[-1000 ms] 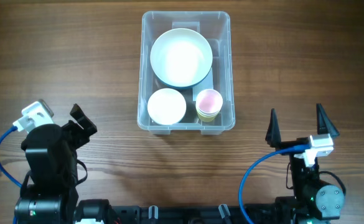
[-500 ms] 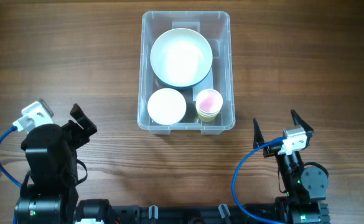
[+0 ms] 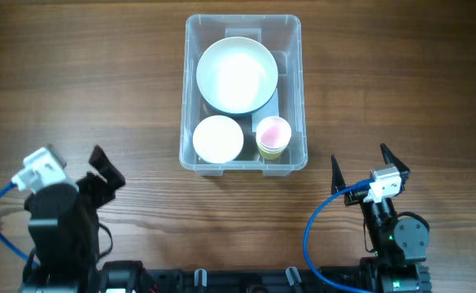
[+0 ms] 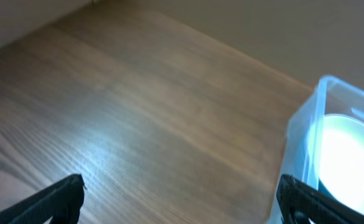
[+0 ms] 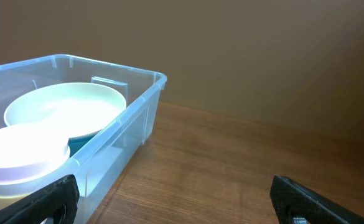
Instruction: Pack container
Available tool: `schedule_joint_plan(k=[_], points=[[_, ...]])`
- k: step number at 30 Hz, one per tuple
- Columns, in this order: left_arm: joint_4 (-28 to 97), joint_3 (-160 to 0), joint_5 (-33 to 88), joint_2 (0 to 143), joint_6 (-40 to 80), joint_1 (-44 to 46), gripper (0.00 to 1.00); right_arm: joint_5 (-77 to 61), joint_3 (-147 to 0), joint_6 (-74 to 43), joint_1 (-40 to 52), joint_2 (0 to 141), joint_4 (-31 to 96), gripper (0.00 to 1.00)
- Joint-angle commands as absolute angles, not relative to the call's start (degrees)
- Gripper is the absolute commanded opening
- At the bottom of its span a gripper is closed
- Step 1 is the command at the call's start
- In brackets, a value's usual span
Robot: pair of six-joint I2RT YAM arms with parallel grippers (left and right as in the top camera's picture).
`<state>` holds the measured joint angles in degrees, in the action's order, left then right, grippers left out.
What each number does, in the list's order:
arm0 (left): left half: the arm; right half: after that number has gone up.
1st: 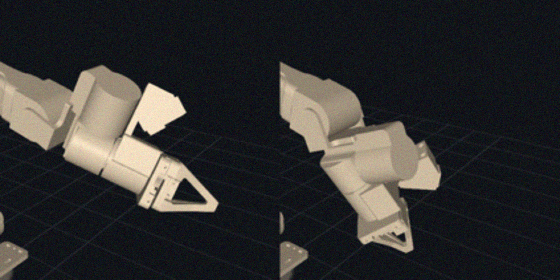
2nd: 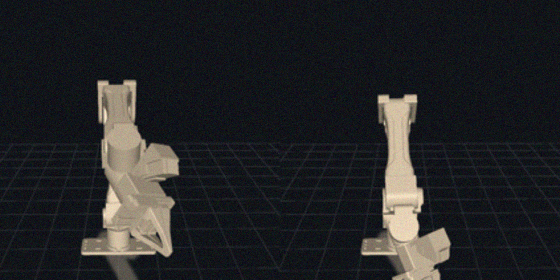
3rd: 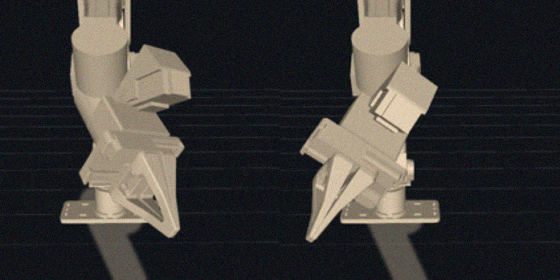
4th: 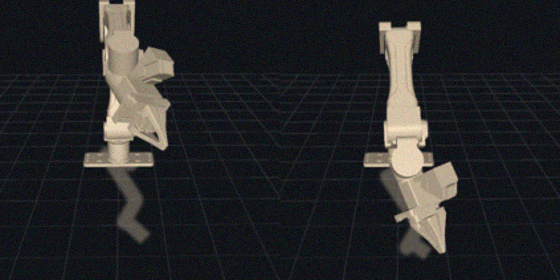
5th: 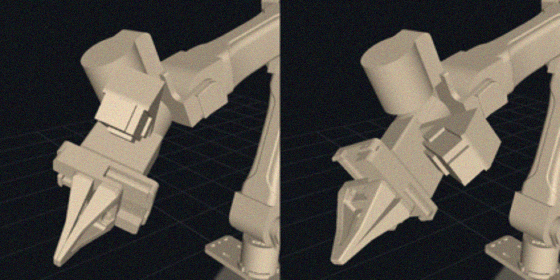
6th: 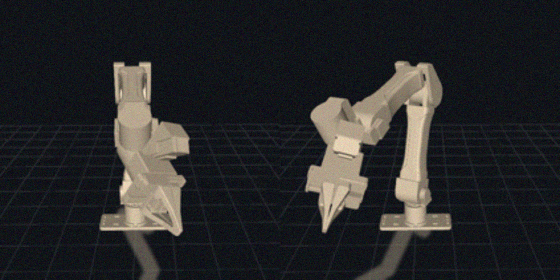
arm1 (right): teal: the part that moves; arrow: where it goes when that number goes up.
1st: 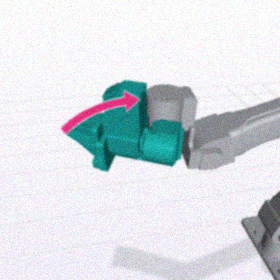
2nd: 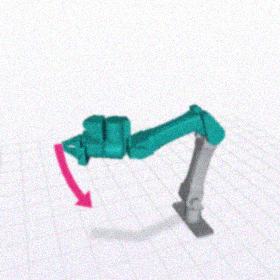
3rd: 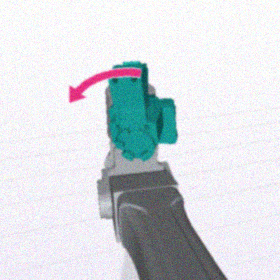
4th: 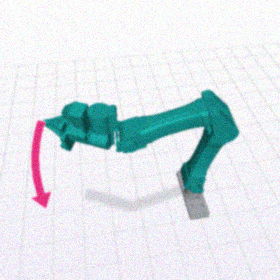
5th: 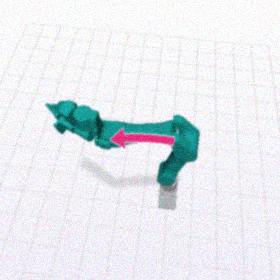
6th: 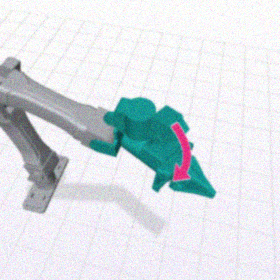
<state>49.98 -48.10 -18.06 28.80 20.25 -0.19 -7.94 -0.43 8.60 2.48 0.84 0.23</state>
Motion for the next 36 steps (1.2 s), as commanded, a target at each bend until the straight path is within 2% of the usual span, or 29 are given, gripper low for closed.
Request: schedule_joint_plan(k=[1, 4, 6, 9, 13, 15, 18, 36], points=[[55.3, -46.3, -9.1, 20.1, 20.1, -0.5, 1.00, -9.1, -0.7, 7.5, 2.7, 0.3, 0.1, 1.00], [53.2, -37.4, -8.4, 11.2, 19.7, -0.5, 1.00, -9.1, -0.7, 7.5, 2.7, 0.3, 0.0, 1.00], [47.1, -28.9, -7.8, 4.5, 19.7, -0.5, 1.00, -9.1, -0.7, 7.5, 2.7, 0.3, 0.1, 1.00], [31.1, -17.3, -4.5, 0.5, 18.0, -0.5, 1.00, -9.1, -0.7, 7.5, 2.7, 0.3, 0.1, 1.00], [2.9, -4.6, 2.0, 0.2, 7.6, -0.5, 1.00, -9.1, -0.7, 7.5, 2.7, 0.3, 0.1, 1.00], [-3.5, -0.8, 6.3, 0.2, 0.2, -0.5, 1.00, -9.1, -0.7, 7.5, 2.7, 0.3, 0.1, 1.00], [3.9, -0.3, 7.1, 0.2, 0.4, -0.5, 1.00, -9.1, -0.7, 7.5, 2.7, 0.3, 0.1, 1.00], [3.7, -0.3, 7.0, 0.4, 0.4, -0.5, 1.00, -9.1, -0.7, 7.5, 2.7, 0.3, 0.1, 1.00]])
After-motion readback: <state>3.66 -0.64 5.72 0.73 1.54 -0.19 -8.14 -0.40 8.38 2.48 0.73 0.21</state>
